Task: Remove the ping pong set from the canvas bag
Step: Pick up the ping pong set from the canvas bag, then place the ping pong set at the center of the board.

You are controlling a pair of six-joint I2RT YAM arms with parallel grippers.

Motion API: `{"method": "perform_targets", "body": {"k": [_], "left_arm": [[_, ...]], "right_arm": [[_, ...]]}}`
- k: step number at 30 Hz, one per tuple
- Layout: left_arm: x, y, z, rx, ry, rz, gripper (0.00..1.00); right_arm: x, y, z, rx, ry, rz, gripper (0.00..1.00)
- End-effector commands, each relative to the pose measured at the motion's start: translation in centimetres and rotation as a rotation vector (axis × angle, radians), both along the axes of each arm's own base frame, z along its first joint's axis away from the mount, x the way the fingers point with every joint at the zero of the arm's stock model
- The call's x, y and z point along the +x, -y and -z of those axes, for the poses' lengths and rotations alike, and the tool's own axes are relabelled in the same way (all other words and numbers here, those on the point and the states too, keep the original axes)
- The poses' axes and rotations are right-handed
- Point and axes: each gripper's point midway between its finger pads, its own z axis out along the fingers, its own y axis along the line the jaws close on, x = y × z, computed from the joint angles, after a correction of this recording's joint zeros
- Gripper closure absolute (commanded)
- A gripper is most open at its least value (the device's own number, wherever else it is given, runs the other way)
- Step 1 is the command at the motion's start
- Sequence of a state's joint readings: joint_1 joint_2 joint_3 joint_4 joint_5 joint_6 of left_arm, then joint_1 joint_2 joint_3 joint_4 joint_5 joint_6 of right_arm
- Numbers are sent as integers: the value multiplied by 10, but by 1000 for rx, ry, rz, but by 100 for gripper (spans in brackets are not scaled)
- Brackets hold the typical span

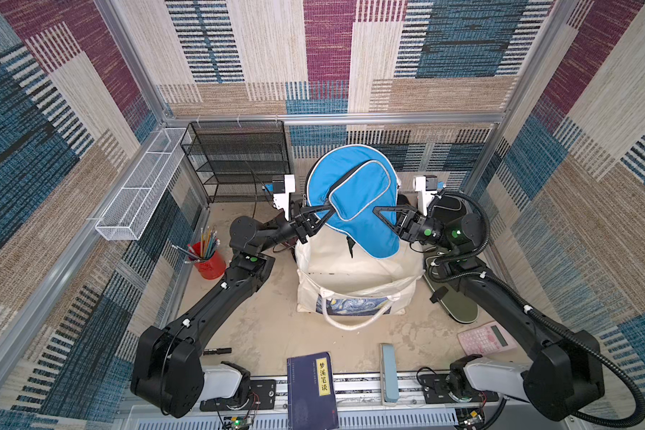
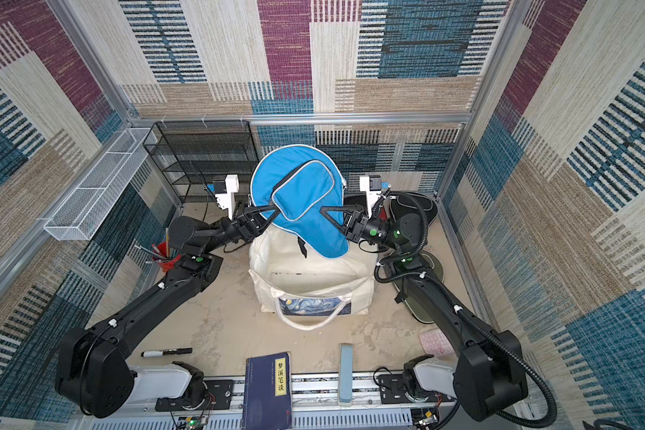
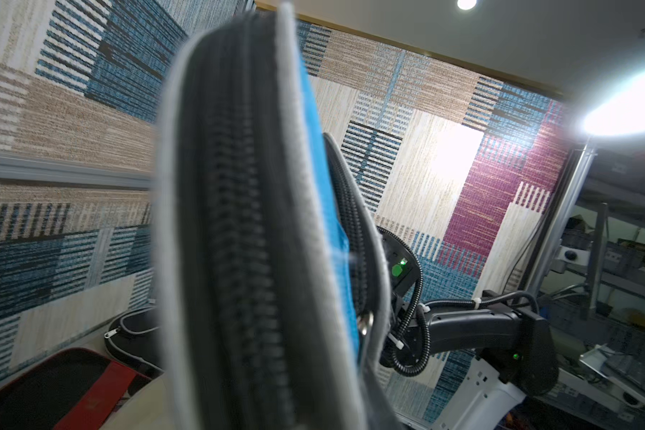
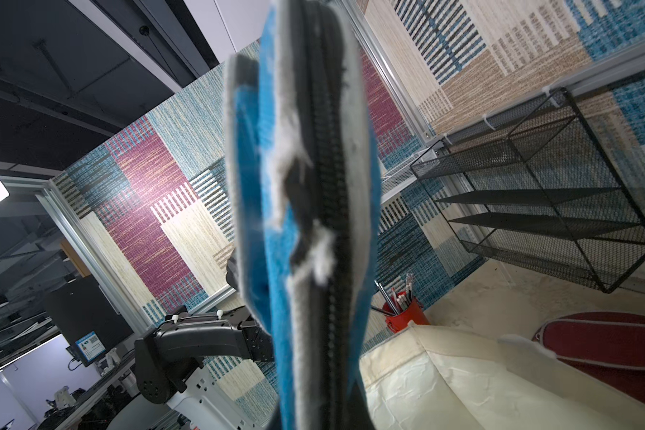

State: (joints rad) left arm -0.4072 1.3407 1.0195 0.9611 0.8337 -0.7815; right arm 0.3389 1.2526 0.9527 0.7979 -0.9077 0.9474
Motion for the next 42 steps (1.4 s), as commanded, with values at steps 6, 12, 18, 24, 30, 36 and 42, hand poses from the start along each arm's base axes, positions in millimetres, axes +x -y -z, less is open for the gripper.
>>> {"method": "perform_targets", "body": {"k": [6, 12, 18, 24, 30, 36, 42], "left_arm": [[0, -10, -11, 29, 18, -86, 100], [-20, -42, -53, 198, 66, -234, 100], [-38, -88, -74, 455, 2, -461, 100], [-42, -159, -34, 606, -222, -772, 100], [-55, -203, 30, 702, -424, -939, 100], [-48, -213, 81, 759, -554, -944, 100], [-29, -194, 133, 716, -658, -816, 100]], "right_arm": [[-24, -7, -3, -69, 90, -64, 77], [1, -2, 7, -200, 80, 66, 1], [20, 3, 28, -341, 62, 172, 1], [16, 4, 46, -362, 44, 168, 1], [10, 4, 59, -370, 32, 145, 1], [7, 4, 66, -379, 26, 133, 1], [5, 6, 71, -383, 20, 141, 1]]}}
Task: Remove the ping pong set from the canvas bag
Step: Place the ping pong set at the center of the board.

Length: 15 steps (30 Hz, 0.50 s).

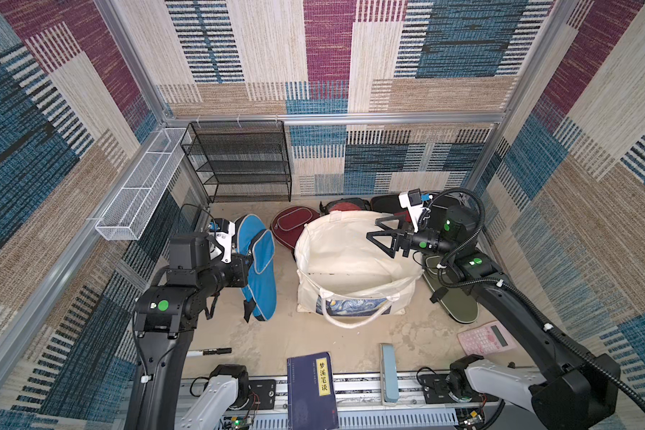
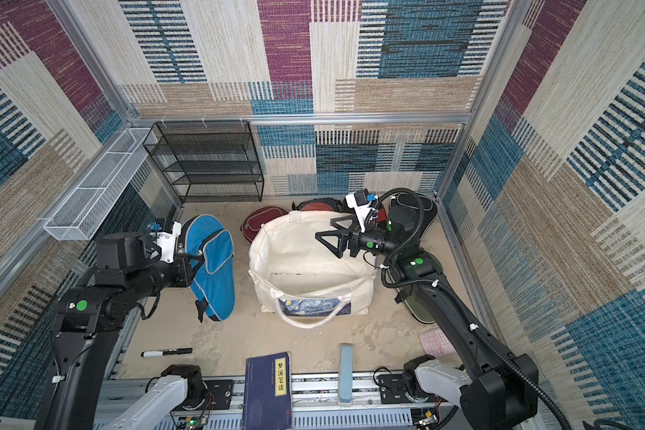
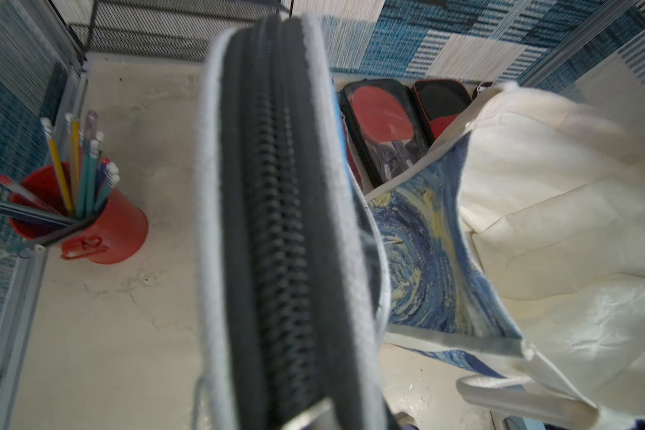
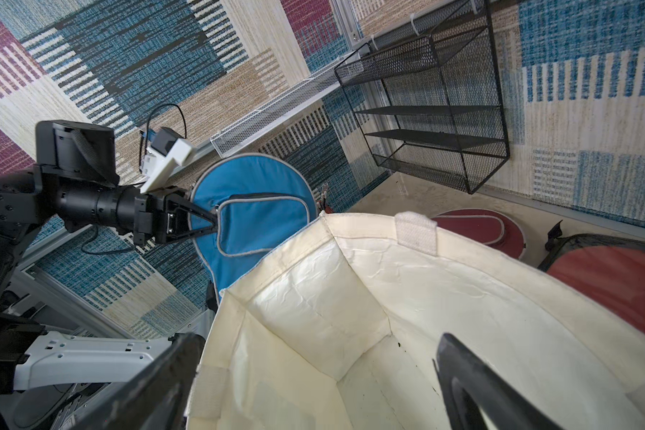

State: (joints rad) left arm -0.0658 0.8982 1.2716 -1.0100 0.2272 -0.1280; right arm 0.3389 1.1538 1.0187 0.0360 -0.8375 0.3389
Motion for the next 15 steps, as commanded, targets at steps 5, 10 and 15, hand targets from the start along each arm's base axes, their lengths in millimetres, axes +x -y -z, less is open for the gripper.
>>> {"method": "perform_targets", "body": {"k": [5, 10, 15], "left_arm": [[38, 21, 39, -139, -12, 36, 100], [54, 12, 65, -107, -74, -4, 100], [70, 4, 85, -93, -126, -29, 100]], "right_arm": [[-3, 0, 1, -2, 5, -5, 1], [-1, -1, 3, -6, -3, -4, 1], [4, -3, 5, -9, -13, -8, 1]]}}
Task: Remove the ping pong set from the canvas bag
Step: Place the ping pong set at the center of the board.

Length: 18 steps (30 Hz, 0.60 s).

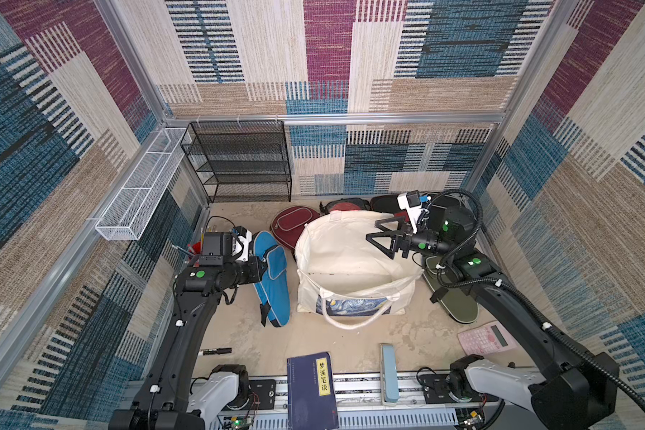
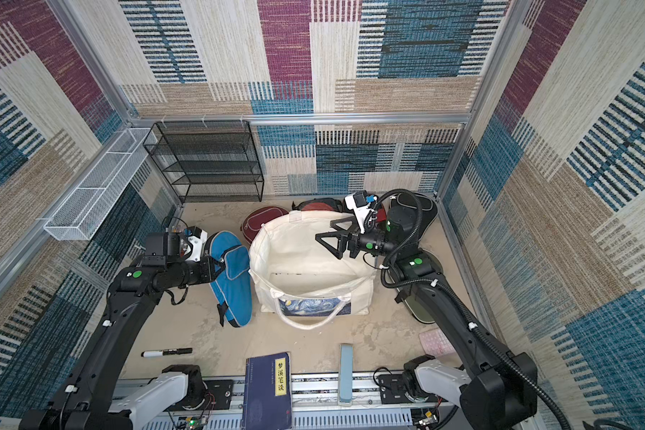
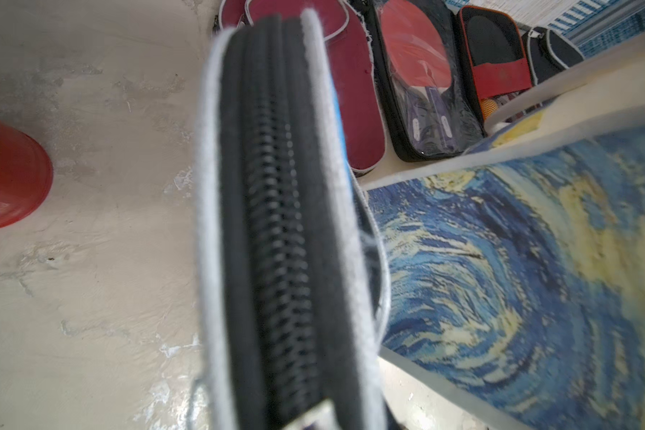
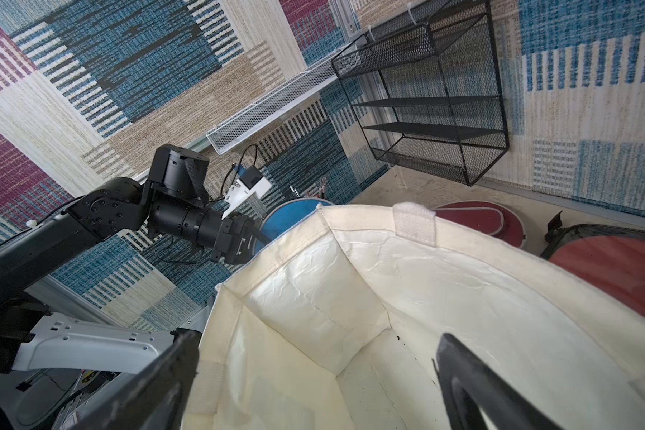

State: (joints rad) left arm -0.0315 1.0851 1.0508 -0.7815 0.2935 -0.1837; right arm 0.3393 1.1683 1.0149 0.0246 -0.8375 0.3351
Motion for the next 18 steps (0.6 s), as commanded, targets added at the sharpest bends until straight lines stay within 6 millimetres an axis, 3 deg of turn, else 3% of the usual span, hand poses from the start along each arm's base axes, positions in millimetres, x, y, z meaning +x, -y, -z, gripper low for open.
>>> {"method": "perform_targets", "body": {"k": [1, 12, 18], "left_arm": [[23, -2, -3, -15, 57, -9, 100], [36, -11, 45, -27, -62, -30, 100], [33, -26, 71, 33, -144, -82, 71]], "right_arm": [[2, -2, -3, 2, 8, -8, 1], [10, -5, 1, -17, -5, -11, 1], [12, -6, 2, -22, -10, -12, 1]]}}
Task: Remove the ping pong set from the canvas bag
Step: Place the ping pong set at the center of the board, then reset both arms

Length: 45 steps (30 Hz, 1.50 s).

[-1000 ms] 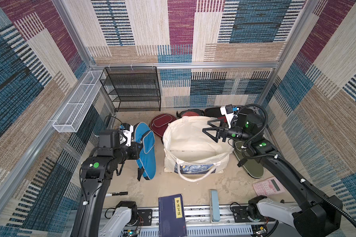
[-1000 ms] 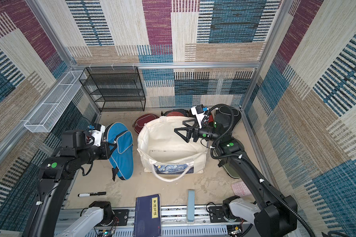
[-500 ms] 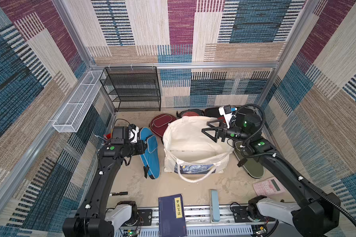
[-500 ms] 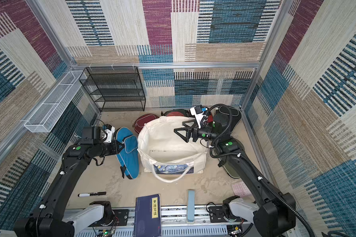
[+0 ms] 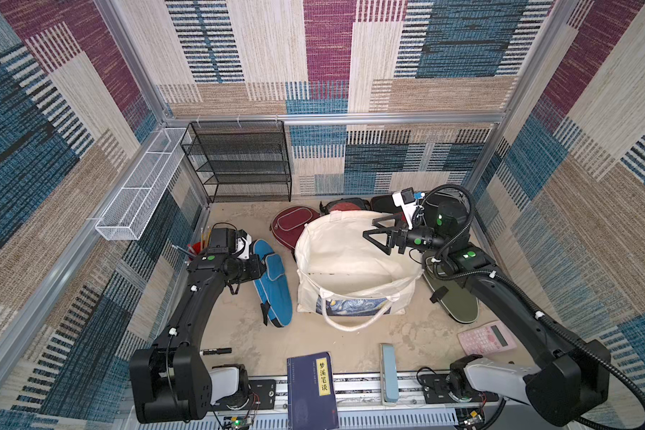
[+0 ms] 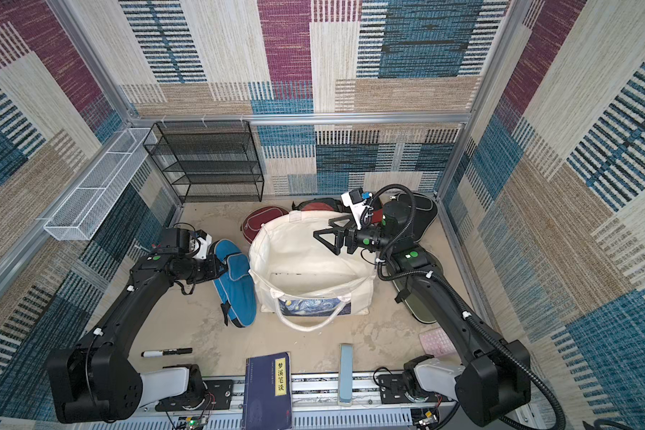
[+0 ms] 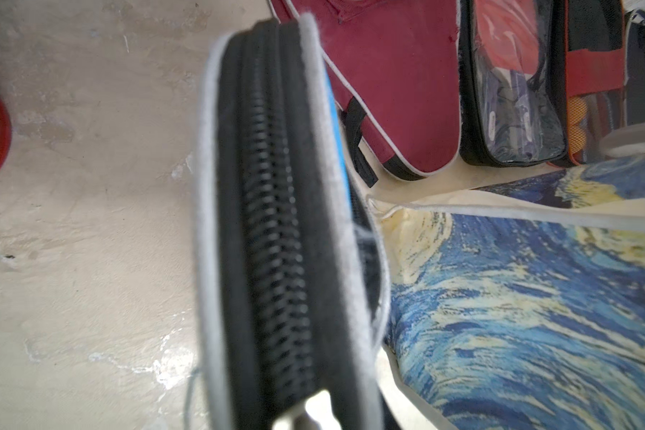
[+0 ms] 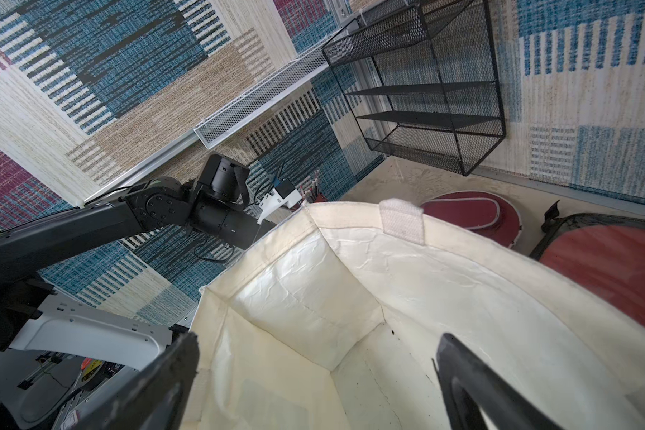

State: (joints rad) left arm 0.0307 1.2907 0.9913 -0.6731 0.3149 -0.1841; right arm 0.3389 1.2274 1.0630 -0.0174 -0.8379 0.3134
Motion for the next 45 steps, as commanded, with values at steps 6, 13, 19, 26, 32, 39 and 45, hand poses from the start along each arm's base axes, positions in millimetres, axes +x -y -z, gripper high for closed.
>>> {"method": "perform_targets", "body": {"k": [6, 13, 19, 26, 32, 39, 45], "left_arm": [[3, -24, 12, 126, -18, -55, 46], [2, -43, 8, 234, -28, -79, 34], [4, -50, -7, 278, -3, -95, 33], [-1, -21, -76, 196, 242, 16, 25], [-31, 1, -156, 176, 599, 116, 13], [-56, 4, -185, 196, 845, 119, 6], [-39, -2, -139, 110, 801, 7, 6]], "right_arm": [[0, -2, -5, -1, 20, -10, 1], [-2, 0, -4, -5, 23, -3, 1], [-2, 1, -4, -13, 27, 2, 1], [10, 23, -19, -116, 115, 170, 1], [19, 86, -63, -141, 262, 443, 1], [33, 162, -66, -185, 277, 740, 1], [46, 222, -20, -218, 182, 967, 1]]}}
